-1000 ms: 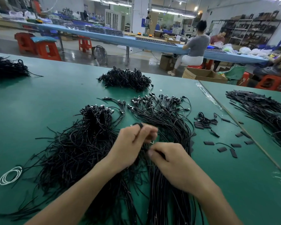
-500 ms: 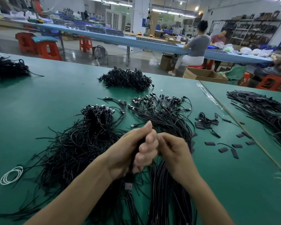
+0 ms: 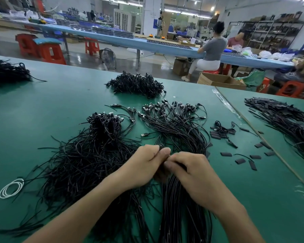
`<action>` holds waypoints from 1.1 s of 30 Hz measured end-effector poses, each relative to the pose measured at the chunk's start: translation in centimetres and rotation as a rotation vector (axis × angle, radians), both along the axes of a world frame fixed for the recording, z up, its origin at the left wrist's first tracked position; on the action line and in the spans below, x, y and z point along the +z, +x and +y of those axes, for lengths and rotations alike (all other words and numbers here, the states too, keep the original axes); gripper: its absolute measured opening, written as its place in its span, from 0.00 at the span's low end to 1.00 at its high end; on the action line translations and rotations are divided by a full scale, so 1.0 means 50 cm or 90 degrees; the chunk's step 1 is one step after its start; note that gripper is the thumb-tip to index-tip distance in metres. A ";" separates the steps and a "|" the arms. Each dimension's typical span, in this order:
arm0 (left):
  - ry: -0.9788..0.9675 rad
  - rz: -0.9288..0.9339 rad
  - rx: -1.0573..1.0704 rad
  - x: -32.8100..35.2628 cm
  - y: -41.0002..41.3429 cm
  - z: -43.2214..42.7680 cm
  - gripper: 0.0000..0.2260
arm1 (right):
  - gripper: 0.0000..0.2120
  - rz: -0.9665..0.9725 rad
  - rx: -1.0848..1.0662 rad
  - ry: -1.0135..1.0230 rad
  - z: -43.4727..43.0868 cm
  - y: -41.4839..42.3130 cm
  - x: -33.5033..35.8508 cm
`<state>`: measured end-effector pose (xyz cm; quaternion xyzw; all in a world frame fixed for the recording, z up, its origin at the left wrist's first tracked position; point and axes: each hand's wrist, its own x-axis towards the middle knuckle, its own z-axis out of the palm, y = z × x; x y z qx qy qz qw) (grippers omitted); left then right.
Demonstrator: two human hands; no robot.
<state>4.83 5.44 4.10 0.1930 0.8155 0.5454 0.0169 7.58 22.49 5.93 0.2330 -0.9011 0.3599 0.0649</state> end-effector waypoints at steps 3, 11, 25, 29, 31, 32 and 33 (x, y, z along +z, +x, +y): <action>-0.010 -0.120 -0.051 0.010 0.006 0.005 0.24 | 0.05 0.024 -0.026 -0.123 0.004 -0.001 0.003; 0.172 -0.386 -0.287 0.024 0.004 -0.035 0.24 | 0.03 -0.167 0.093 -0.356 0.002 -0.010 -0.001; 0.170 -0.212 -0.004 -0.001 -0.012 -0.008 0.23 | 0.09 -0.017 -0.030 -0.145 -0.022 -0.033 0.010; 0.203 -0.239 0.018 -0.005 -0.005 -0.009 0.21 | 0.10 -0.004 -0.024 -0.140 -0.034 -0.033 0.012; 0.290 -0.324 -0.015 -0.005 -0.004 -0.008 0.19 | 0.10 0.017 -0.017 -0.166 -0.047 -0.032 0.009; 0.332 -0.386 -0.052 -0.001 -0.001 -0.009 0.20 | 0.09 0.026 -0.015 -0.180 -0.054 -0.033 0.006; 0.356 -0.442 -0.084 0.003 0.001 -0.010 0.23 | 0.09 0.034 -0.016 -0.193 -0.059 -0.033 0.002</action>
